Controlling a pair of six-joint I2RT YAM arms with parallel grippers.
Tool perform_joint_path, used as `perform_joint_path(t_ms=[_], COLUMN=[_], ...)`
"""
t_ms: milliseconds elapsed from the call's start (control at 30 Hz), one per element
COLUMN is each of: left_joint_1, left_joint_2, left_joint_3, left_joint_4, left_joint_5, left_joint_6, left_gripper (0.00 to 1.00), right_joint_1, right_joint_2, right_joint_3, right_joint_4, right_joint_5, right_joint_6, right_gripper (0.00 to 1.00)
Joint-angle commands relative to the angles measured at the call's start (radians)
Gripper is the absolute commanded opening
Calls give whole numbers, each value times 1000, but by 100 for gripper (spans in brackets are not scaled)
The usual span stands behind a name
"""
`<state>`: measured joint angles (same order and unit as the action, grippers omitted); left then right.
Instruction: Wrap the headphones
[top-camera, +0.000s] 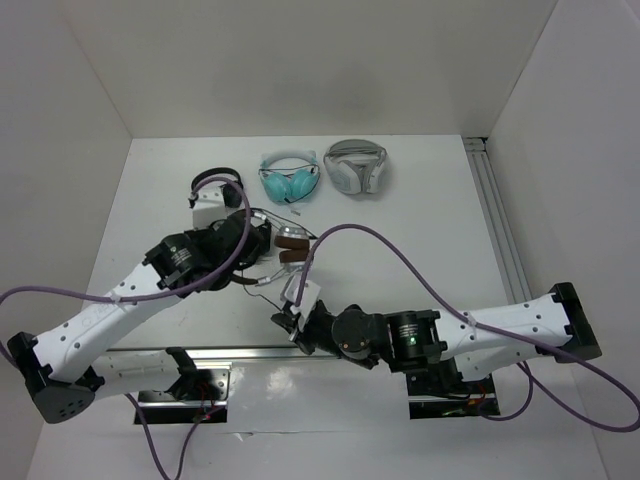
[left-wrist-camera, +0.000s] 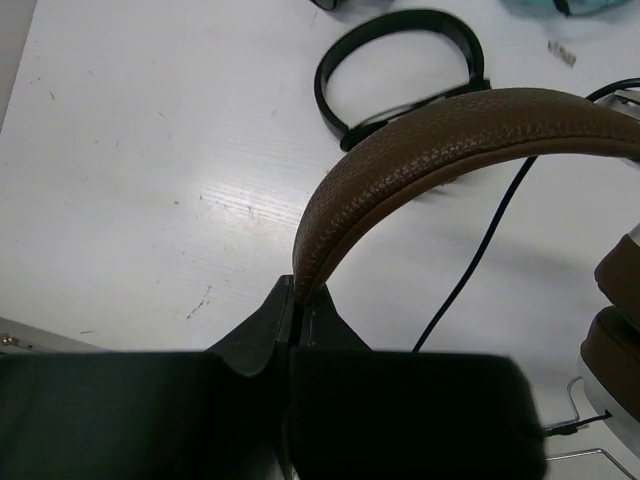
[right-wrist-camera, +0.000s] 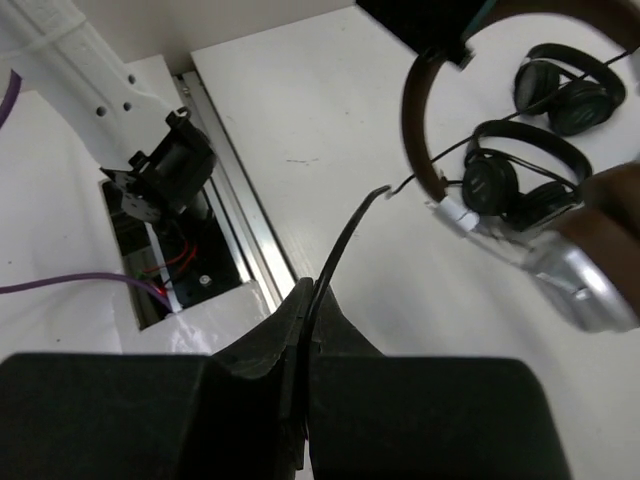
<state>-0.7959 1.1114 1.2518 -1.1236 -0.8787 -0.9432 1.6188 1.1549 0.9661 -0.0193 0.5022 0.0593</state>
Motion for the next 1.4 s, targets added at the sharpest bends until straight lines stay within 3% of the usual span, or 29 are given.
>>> perform_joint_path(t_ms=[0,167,467,600,800,1367], left_joint_1=[-68,-164,-261,-272,-282,-292], left_joint_2=[2,-7,-45,-119,-157,-206], left_joint_3=[-24,-60,-84,-138,-181,-210], left_joint_4=[-24,-62,-62,21,136,248], left_joint_5=[-39,-39,43,130,219,426], left_joint_6=[-60,-72,41,156,276,445], left_gripper=[0,0,0,0,0,0], right_joint_1=[9,9,-29,-80,-187,-842], right_joint_2=[-40,-75,-138,-179,-167,-29], right_joint_3=[59,77,83,45,55,121], right_joint_4=[-105,-157,-229,-147,-65,-74], right_joint_5=[79,142,323,380,349,-295], right_joint_6=[-41,-59,-111,-134,-227,-185], right_gripper=[0,0,0,6,7,7])
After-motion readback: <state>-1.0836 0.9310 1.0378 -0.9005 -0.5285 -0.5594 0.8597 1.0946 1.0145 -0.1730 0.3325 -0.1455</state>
